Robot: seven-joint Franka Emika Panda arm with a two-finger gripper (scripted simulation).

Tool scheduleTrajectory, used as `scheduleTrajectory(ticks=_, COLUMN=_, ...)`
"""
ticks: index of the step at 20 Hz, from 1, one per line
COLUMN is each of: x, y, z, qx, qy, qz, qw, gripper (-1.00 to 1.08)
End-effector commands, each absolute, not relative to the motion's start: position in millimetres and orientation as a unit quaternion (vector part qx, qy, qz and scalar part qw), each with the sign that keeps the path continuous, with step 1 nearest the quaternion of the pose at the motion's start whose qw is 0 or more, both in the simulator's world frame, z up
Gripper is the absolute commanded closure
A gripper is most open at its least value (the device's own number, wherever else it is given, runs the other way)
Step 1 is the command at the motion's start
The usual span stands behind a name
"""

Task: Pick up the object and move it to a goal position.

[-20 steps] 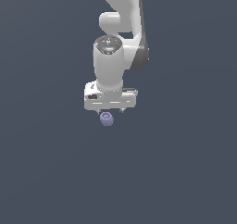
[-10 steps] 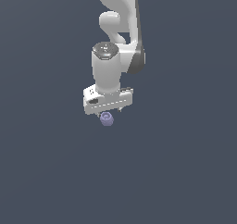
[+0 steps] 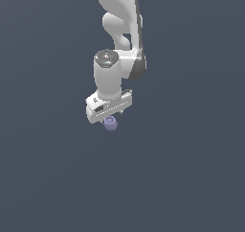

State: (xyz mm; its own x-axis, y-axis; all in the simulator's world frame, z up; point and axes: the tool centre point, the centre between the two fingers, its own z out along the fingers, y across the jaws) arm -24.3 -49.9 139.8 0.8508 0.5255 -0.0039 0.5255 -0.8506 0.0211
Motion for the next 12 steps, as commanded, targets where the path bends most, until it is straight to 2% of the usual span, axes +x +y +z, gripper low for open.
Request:
scheduleTrajectory(ticks=1, x=-28, y=-52, z=134, qx=0.953, qy=0.304, qz=0.0, qw=0.01, gripper=-0.92)
scheduleTrajectory(ticks=12, x=-42, y=-58, z=112, qx=0.905, qy=0.425, qz=-0.001, qw=0.004, gripper=-0.92)
